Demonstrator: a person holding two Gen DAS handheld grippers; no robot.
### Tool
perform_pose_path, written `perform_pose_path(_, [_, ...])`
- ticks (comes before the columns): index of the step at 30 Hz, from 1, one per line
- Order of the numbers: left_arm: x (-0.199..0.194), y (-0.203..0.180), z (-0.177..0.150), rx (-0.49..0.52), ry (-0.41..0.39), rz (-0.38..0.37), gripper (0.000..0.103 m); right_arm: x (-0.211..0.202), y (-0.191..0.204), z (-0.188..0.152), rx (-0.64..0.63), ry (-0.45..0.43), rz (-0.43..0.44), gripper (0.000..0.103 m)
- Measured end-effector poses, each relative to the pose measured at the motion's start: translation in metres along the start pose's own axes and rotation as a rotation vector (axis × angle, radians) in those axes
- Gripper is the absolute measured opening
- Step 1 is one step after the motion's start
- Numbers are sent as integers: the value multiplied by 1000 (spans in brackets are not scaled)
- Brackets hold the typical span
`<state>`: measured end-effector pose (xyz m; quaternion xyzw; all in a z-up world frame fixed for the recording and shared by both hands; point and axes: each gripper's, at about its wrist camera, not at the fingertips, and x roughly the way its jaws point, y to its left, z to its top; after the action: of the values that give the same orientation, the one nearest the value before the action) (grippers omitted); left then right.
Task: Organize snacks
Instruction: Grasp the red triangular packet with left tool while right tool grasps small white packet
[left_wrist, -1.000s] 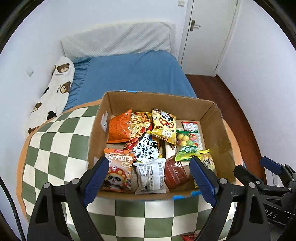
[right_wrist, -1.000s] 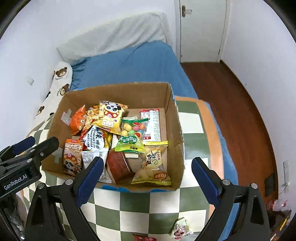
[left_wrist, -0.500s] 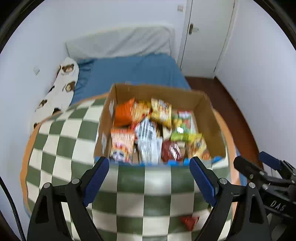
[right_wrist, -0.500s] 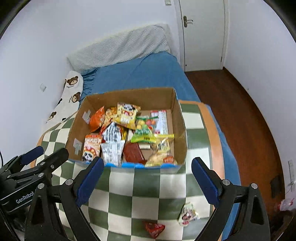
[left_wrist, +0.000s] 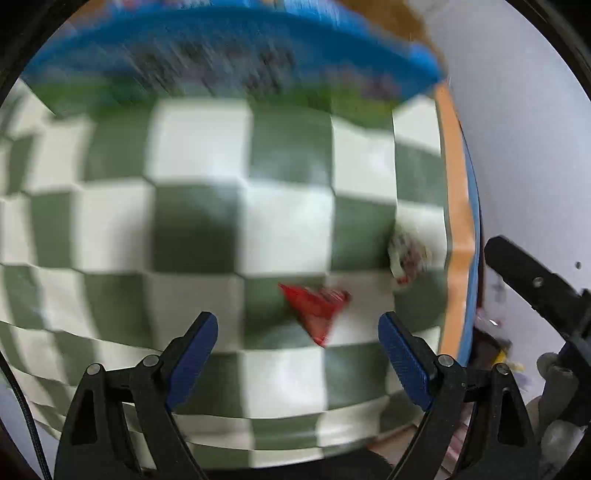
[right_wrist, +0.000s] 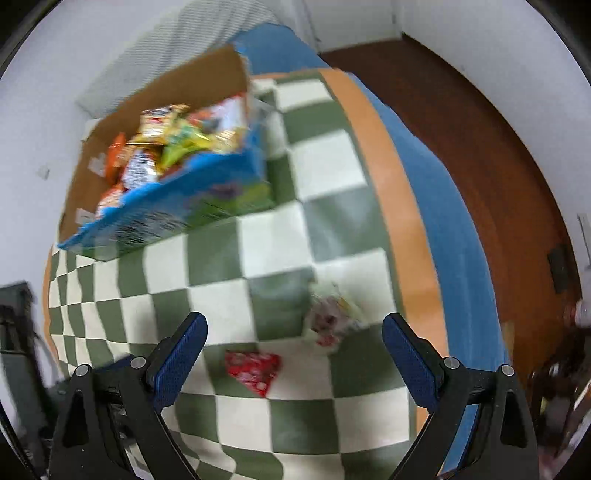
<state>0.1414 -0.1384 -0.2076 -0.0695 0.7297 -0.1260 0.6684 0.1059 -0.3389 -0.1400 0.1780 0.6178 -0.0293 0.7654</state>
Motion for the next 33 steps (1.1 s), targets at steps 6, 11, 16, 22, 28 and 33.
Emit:
perform_pose_path(6, [69, -21, 3, -17, 114, 12, 55, 32, -35, 4, 38, 61, 1, 79])
perform_pose_path(11, [70, -16, -5, -3, 81, 93, 40, 69, -33, 11, -24, 134, -9, 79])
perform_pose_path(16, [48, 20, -4, -49, 39, 162, 40, 110, -19, 11, -97, 211, -43, 67])
perform_pose_path(22, [24, 72, -2, -116, 3, 192, 40, 126, 1, 0, -108, 223, -22, 58])
perform_pose_path(28, [30, 94, -4, -151, 38, 123, 42, 134, 49, -28, -125, 264, 56, 58])
perform_pose_path(33, [39, 90, -5, -138, 41, 127, 42, 152, 75, -45, -124, 282, 47, 58])
